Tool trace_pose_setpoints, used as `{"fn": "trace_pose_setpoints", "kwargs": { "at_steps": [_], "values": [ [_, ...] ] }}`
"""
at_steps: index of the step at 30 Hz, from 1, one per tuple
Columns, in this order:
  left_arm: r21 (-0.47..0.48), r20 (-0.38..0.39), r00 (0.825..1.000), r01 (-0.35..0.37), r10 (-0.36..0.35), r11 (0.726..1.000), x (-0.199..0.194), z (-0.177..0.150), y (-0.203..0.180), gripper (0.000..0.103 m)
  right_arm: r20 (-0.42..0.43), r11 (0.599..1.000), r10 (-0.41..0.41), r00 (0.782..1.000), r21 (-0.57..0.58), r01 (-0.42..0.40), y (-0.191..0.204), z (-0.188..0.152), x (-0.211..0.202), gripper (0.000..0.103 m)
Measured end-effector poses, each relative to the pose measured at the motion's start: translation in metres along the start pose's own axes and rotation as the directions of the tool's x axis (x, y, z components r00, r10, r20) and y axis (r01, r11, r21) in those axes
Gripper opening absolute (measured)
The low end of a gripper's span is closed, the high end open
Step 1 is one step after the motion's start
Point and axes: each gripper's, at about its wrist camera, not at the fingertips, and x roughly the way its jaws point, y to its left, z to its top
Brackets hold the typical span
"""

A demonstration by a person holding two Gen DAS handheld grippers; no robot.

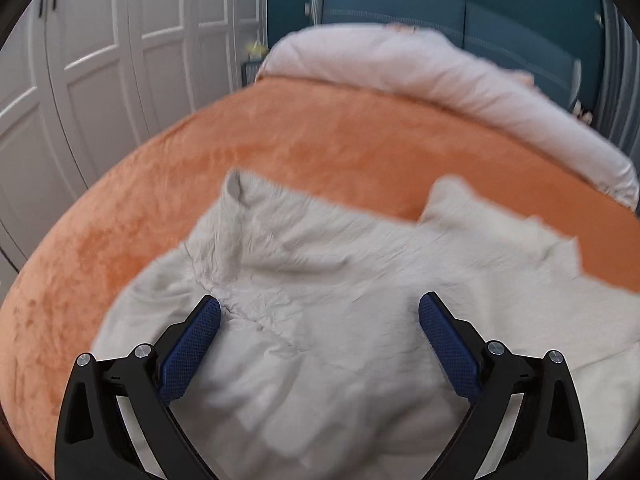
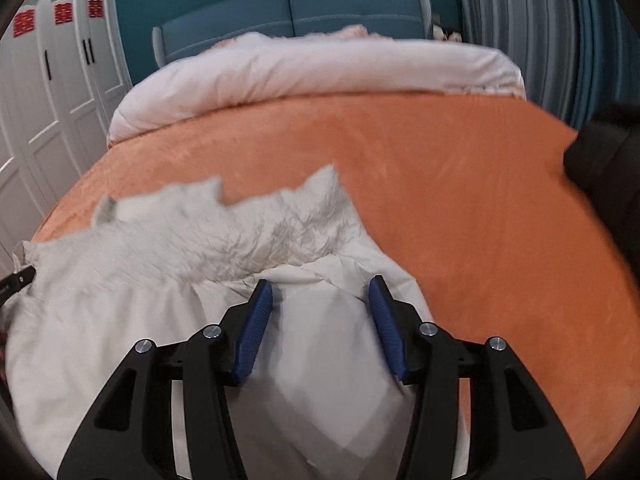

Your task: Fold large clothes

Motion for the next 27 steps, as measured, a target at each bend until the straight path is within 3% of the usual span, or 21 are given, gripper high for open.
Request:
{"fn": "trace_pose_setpoints", "kwargs": {
  "at_steps": [7, 22, 25, 27],
  "values": [
    [0.023, 0.035, 0.999, -0.025, 0.024, 0.999, 0.007, -0.019, -0.004, 0.098, 0.008, 0.997, 0.043, 0.999, 0.063, -0.043, -0.012, -0.014, 0.011, 0.053],
    [0.02, 0.03, 0.999, -0.038, 0.037, 0.999, 0.016, -0.019, -0.01, 0.098, 0.026, 0.996, 0.048, 0.999, 0.079, -0.05, -0.012, -0.016, 0.011, 0.054],
    [0.003, 0.019, 1.0, -0.013, 0.013, 1.0, 0.009, -0.013, -0.004, 0.098, 0.005, 0.998, -0.054, 0.999, 0.037, 0.054, 0.004, -0.002, -0.006, 0.054],
    [-0.025, 0.003, 1.0, 0.011, -0.011, 1.0, -0.002, -0.008, 0.008, 0.098, 0.049, 0.999, -0.006, 0.999, 0.042, 0.004, 0.02, 0.003, -0.034, 0.054]
  ]
}}
